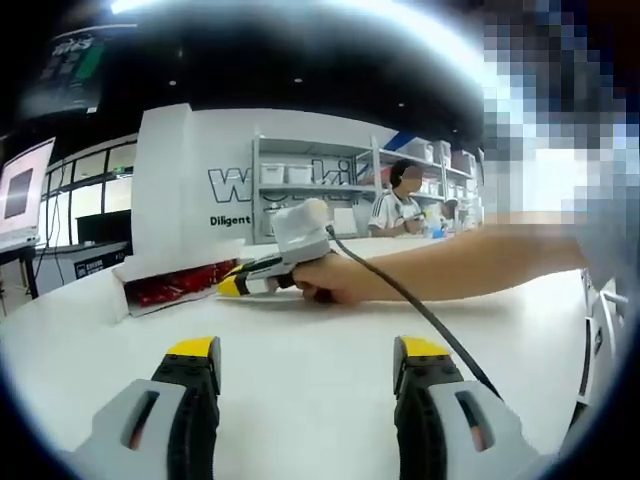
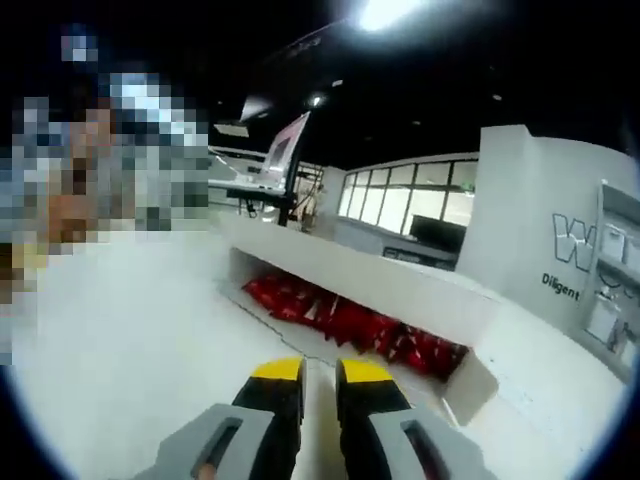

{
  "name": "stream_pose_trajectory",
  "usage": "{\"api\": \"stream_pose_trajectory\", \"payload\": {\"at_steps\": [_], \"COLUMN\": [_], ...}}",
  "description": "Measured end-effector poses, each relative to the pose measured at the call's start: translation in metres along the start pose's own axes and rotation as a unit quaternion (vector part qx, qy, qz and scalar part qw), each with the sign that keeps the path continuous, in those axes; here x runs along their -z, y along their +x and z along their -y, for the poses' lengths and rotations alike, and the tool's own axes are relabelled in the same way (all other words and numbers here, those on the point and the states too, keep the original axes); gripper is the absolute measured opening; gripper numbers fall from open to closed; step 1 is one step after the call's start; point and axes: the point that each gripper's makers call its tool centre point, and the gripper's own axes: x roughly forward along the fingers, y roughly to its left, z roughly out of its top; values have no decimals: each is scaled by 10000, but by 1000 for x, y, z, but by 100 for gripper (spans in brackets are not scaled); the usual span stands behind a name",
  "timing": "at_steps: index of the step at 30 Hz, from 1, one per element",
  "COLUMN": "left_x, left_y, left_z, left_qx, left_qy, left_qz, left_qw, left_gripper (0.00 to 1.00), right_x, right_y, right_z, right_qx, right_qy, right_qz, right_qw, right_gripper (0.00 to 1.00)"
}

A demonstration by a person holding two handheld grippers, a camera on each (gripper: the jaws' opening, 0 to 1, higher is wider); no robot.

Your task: Tear open the coffee pouch, take out the coffee, and pour the coffee from the pouch into the cup

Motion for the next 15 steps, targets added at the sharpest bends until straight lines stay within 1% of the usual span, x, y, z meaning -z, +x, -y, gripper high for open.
{"api": "stream_pose_trajectory", "payload": {"at_steps": [2, 4, 10, 12, 15], "left_x": [0, 0, -1, -1, 0], "left_y": [0, 0, -1, -2, -2], "left_z": [0, 0, -1, -2, -1], "left_qx": [-1, 4, -45, -87, -87], "left_qy": [9, 14, 28, 35, 24], "left_qz": [-3, 0, 28, 19, 12], "left_qw": [10000, 10000, 10000, 10000, 10000], "left_gripper": [72, 72, 71, 71, 71], "right_x": [0, -1, -5, -5, -6], "right_y": [2, 6, 15, 17, 16], "right_z": [0, 4, -1, 2, -1], "right_qx": [4, -8, -34, -22, -13], "right_qy": [-66, -82, -135, -144, -167], "right_qz": [-14, 0, 1, 20, 46], "right_qw": [10000, 10000, 9999, 9999, 9998], "right_gripper": [14, 14, 14, 14, 14]}}
